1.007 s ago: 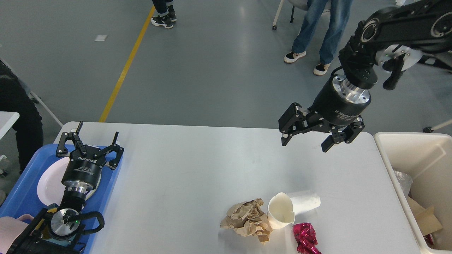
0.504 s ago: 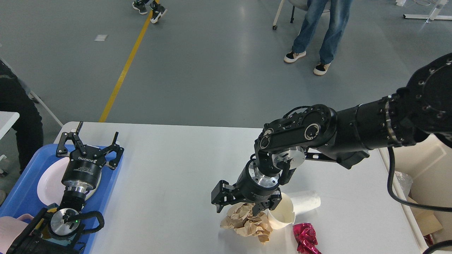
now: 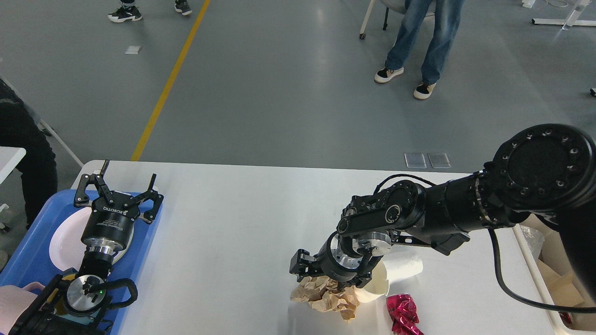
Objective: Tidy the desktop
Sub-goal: 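Lower the right gripper onto the crumpled brown paper wad, then grasp the brown paper wad and carry it over the bin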
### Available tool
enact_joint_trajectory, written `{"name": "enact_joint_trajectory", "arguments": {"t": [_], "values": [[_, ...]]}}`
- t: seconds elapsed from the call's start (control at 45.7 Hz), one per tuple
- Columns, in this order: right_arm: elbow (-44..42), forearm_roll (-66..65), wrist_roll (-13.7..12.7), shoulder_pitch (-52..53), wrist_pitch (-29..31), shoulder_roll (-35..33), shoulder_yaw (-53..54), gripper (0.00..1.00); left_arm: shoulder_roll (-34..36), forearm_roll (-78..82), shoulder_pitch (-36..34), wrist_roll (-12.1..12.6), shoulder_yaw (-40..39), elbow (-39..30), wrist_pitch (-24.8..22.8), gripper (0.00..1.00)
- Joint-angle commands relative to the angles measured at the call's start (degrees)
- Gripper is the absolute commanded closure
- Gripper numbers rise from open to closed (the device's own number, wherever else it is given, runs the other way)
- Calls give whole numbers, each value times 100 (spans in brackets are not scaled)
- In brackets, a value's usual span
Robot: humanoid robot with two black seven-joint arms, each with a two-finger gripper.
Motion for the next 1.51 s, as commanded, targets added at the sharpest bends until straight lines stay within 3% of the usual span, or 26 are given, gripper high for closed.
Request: {"name": "enact_joint_trajectory", "arguments": {"t": [0.0, 0.088, 0.153, 0.35, 0.394, 0.898, 1.073, 1.357, 1.489], "values": [[-191, -22, 9, -220, -65, 59, -7, 8, 0, 0, 0, 0, 0, -8, 1, 4], [-236, -31, 9, -264, -74, 86, -7, 11, 0, 0, 0, 0, 0, 0, 1, 4], [-236, -31, 0, -299, -65, 94, -16, 23, 0, 0, 0, 0, 0, -9, 1, 4], [-227, -5, -18, -361, -12, 112, -43, 92, 0, 0, 0, 0, 0, 0, 1, 4], [-227, 12, -18, -370, -12, 121, -51, 100, 0, 0, 0, 0, 0, 0, 1, 4], [185, 101, -9, 42, 268, 59, -16, 100, 0, 0, 0, 0, 0, -8, 1, 4], [467, 890, 35, 886, 874, -309, 1, 100, 0, 0, 0, 0, 0, 0, 1, 4], [801, 1480, 53, 2740, 2703, -1495, -60, 100, 0, 0, 0, 0, 0, 0, 1, 4], [907, 1463, 17, 3750, 3028, -1892, -1033, 100, 0, 0, 0, 0, 0, -8, 9, 4]]}}
